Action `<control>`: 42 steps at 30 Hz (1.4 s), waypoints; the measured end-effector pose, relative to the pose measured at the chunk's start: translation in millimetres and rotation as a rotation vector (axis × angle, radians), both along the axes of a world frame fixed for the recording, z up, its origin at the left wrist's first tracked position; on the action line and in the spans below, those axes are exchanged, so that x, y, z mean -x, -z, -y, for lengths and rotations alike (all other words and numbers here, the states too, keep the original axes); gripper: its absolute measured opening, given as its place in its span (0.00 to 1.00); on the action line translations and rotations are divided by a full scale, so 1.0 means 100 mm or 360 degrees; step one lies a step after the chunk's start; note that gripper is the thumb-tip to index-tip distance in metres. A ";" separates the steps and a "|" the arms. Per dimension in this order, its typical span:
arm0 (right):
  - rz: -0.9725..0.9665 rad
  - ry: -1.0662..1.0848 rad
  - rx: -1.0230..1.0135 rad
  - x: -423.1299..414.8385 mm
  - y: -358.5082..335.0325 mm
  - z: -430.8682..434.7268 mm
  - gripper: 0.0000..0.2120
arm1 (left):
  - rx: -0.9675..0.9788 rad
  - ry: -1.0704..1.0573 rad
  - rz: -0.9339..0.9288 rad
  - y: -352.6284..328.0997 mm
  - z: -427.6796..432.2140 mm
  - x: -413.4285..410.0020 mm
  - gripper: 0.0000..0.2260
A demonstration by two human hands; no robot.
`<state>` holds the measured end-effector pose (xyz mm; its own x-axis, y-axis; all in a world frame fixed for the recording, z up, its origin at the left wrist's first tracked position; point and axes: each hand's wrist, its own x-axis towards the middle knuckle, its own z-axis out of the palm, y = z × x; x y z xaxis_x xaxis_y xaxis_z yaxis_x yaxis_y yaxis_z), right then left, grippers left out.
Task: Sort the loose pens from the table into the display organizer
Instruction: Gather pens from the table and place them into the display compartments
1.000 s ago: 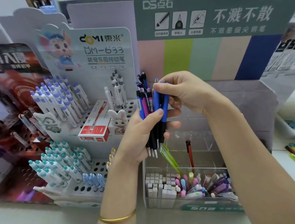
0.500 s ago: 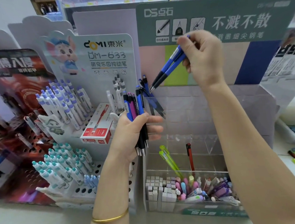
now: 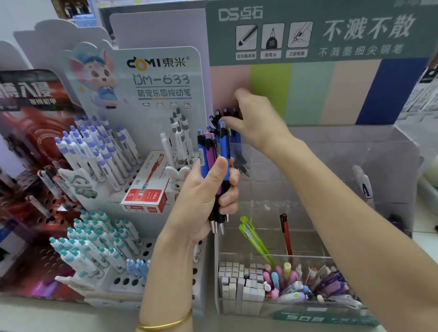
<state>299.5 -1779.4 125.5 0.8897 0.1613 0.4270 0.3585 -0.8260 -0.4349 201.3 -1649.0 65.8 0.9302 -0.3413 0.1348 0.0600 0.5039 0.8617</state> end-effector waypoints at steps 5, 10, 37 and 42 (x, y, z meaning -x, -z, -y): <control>0.0281 -0.0098 -0.0601 0.30 0.03 0.13 0.14 | -0.0426 -0.0364 0.0101 -0.05 0.04 0.00 0.09; -0.0619 -0.0636 -0.1118 0.49 0.11 0.19 0.16 | -0.0400 -0.0419 0.0162 -0.08 0.14 -0.01 0.06; -0.0439 -0.0608 -0.1462 0.56 0.12 0.28 0.06 | -0.0826 -0.0700 0.0169 -0.27 0.42 -0.03 0.03; -0.0487 -0.0653 -0.1641 0.64 0.06 0.30 0.11 | -0.0767 -0.0750 0.0175 -0.24 0.45 -0.03 0.07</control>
<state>235.5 -1809.6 119.6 0.9402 0.1624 0.2994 0.2808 0.1278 -0.9512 204.4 -1694.0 90.2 0.9838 0.0512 0.1716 -0.1725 0.0132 0.9849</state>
